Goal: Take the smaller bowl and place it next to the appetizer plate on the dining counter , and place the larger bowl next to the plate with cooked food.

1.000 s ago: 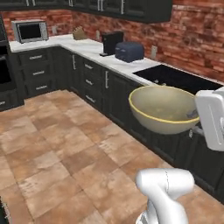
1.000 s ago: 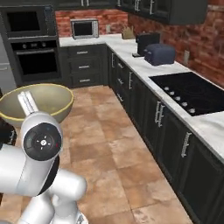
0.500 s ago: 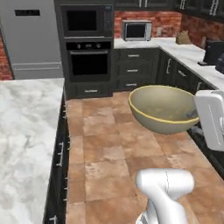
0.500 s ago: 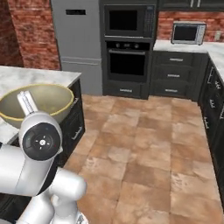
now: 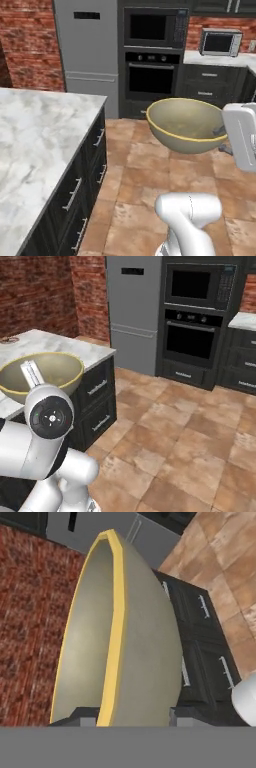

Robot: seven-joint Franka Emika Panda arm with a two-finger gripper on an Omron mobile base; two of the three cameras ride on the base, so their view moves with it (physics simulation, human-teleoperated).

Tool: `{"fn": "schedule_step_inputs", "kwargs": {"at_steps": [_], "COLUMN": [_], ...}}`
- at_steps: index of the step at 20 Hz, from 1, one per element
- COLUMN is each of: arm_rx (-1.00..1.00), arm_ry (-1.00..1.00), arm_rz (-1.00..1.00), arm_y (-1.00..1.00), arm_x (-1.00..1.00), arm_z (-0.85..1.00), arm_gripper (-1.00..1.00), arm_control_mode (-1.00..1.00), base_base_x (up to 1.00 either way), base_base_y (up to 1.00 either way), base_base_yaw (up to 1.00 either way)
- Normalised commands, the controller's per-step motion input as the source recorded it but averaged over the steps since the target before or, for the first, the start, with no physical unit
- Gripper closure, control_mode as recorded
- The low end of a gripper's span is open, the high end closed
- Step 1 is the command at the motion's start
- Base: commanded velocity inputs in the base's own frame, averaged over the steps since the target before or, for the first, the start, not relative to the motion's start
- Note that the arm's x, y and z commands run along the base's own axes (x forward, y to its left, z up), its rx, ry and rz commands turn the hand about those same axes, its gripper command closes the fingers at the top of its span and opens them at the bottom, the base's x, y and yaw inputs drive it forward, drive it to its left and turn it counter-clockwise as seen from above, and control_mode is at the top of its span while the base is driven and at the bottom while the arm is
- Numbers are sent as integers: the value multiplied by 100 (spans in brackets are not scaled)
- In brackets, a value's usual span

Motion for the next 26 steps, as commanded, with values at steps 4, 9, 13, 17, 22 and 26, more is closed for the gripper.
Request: {"fn": "schedule_step_inputs", "kwargs": {"at_steps": [4,9,13,17,22,26], "arm_rx": [0,0,0,0,0,0], "arm_ry": [0,0,0,0,0,0], "arm_rz": [0,0,0,0,0,0], "arm_y": [0,0,0,0,0,0], "arm_x": [0,0,0,0,0,0], "arm_z": [0,0,0,0,0,0], "arm_gripper": [100,100,100,100,100,100], "arm_control_mode": [100,100,100,100,100,100], "base_base_x": [100,100,100,100,100,100], "base_base_y": [-100,-100,-100,-100,-100,-100], "base_base_yaw": [32,36,43,45,42,41]}}
